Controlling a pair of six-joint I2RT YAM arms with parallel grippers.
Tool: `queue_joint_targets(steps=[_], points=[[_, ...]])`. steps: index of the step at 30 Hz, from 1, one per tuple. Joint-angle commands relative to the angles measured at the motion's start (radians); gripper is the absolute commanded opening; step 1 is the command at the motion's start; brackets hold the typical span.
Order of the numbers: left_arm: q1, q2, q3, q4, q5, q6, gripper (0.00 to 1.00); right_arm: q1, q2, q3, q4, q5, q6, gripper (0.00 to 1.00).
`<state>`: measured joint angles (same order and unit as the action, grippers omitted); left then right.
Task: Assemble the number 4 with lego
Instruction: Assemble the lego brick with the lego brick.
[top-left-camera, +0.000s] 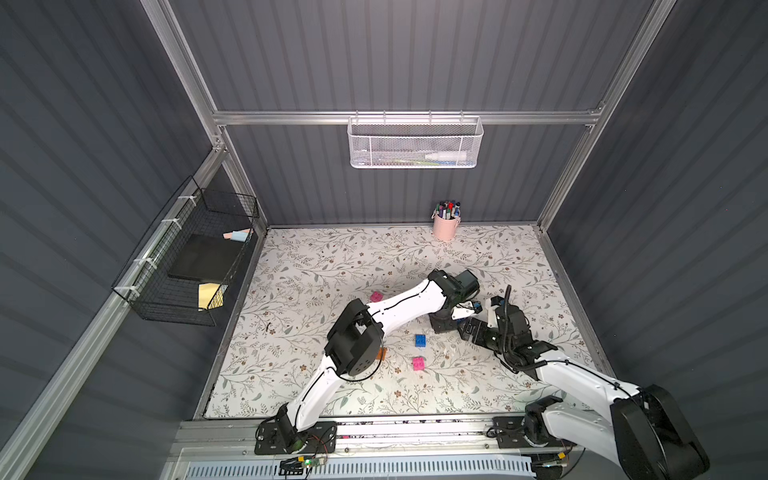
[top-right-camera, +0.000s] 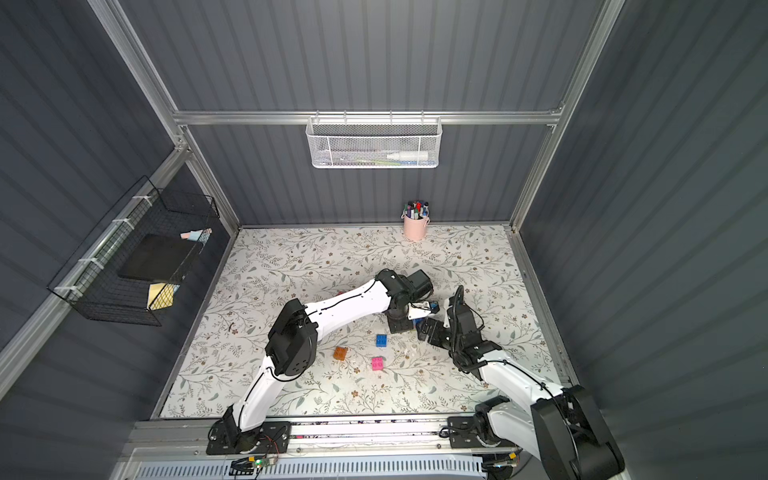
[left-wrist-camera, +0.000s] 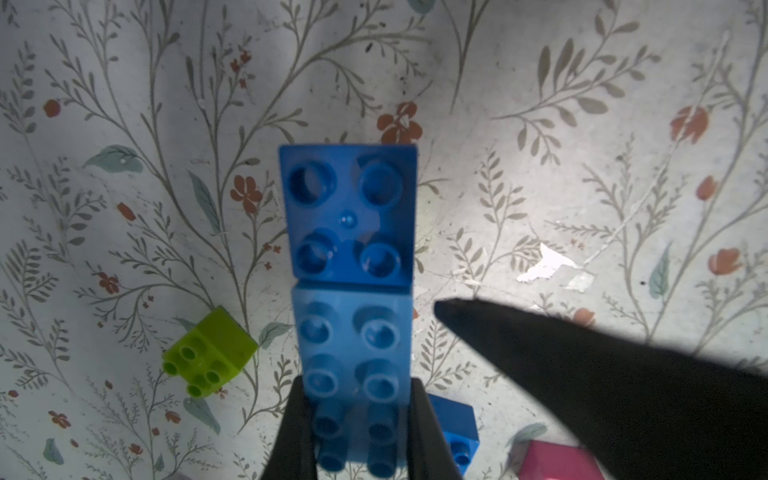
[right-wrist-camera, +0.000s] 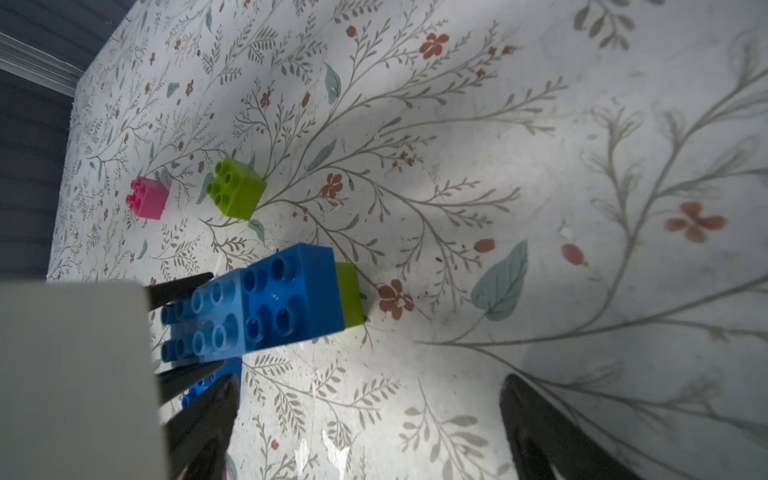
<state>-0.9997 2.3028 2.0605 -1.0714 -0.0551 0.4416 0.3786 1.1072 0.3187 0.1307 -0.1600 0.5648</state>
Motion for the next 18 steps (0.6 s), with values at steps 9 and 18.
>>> queue_joint_targets(steps=[9,18], points=[[-0.016,0.057,0.052,-0.08,0.032,-0.02,0.0,-0.001,0.042,-0.017,0.198,0.011,0.035,0.97],[-0.016,0.056,0.062,-0.102,0.043,-0.041,0.0,-0.001,0.071,-0.045,0.272,0.028,0.081,0.97]])
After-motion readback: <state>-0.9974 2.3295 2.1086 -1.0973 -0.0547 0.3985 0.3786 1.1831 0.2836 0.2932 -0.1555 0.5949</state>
